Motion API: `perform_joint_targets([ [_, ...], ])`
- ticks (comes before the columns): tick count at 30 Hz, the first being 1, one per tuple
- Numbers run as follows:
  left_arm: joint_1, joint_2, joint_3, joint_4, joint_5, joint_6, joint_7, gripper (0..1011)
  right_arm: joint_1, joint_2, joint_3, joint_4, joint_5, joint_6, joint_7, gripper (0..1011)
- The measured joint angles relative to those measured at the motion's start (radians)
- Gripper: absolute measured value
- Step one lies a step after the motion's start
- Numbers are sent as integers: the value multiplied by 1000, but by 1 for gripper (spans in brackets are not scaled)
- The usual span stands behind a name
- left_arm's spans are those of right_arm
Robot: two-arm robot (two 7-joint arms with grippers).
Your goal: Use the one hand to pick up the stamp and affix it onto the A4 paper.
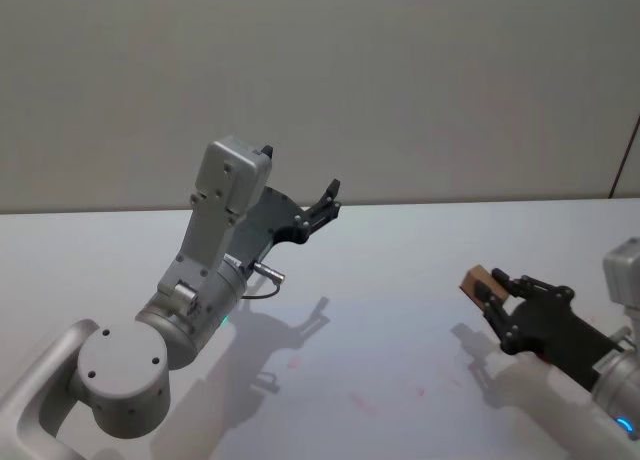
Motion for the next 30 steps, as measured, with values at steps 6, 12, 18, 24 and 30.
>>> perform_joint_targets([
  [6, 0, 0, 0, 0, 0, 0, 0, 1001, -23, 34, 21, 6, -2, -22, -1, 225],
  [12, 0, 0, 0, 0, 0, 0, 0, 1001, -53, 73, 46, 22, -8, -44, -10, 225],
  [18, 0, 0, 0, 0, 0, 0, 0, 1001, -68, 95, 61, 40, -13, -56, -19, 225],
  [24, 0, 0, 0, 0, 0, 0, 0, 1001, -72, 109, 73, 64, -17, -61, -29, 225],
  [30, 0, 0, 0, 0, 0, 0, 0, 1001, -69, 114, 79, 87, -20, -66, -37, 225],
])
